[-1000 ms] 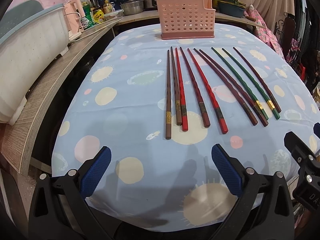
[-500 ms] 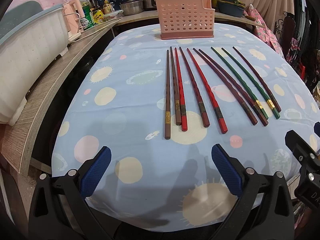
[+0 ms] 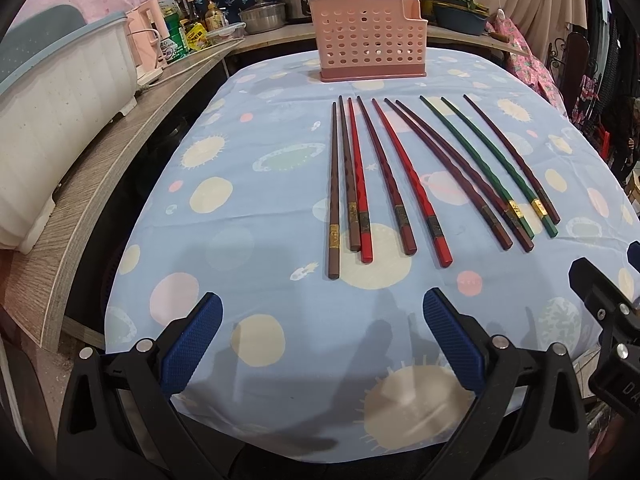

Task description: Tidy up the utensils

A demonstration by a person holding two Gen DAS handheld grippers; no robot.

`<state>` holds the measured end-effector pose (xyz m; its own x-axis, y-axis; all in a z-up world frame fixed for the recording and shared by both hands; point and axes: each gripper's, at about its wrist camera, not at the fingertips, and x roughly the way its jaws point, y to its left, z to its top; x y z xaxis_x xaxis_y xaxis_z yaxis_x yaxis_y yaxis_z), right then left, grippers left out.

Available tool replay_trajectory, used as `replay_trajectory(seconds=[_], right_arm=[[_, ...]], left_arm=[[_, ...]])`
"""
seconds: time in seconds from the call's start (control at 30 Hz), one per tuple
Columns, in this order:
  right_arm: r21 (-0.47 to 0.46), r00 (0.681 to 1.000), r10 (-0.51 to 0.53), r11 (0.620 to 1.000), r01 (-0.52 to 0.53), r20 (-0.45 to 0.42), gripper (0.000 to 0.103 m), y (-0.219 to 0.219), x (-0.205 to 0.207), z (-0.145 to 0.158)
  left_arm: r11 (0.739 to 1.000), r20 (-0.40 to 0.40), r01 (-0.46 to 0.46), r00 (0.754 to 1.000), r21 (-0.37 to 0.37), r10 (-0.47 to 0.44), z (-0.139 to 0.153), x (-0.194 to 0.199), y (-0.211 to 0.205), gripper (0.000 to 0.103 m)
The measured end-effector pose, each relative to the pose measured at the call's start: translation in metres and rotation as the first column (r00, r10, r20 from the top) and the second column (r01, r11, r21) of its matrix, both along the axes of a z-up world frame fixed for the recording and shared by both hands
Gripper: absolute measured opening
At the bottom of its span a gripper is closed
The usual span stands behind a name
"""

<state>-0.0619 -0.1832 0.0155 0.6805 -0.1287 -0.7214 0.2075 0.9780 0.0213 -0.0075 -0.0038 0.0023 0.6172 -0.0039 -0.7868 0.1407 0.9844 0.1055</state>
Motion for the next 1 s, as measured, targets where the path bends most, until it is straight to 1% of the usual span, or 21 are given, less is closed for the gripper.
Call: replay_trajectory(seconds=[1.0], right_arm=[[-0.007, 1.0, 0.005, 1.0, -0.005, -0.007, 0.096, 0.0027, 0.0, -0.0007]], left_arm=[[1.0, -0.011, -0.005, 1.0, -0.005, 0.005, -0.0039, -0.0009, 0.0008, 0.096]])
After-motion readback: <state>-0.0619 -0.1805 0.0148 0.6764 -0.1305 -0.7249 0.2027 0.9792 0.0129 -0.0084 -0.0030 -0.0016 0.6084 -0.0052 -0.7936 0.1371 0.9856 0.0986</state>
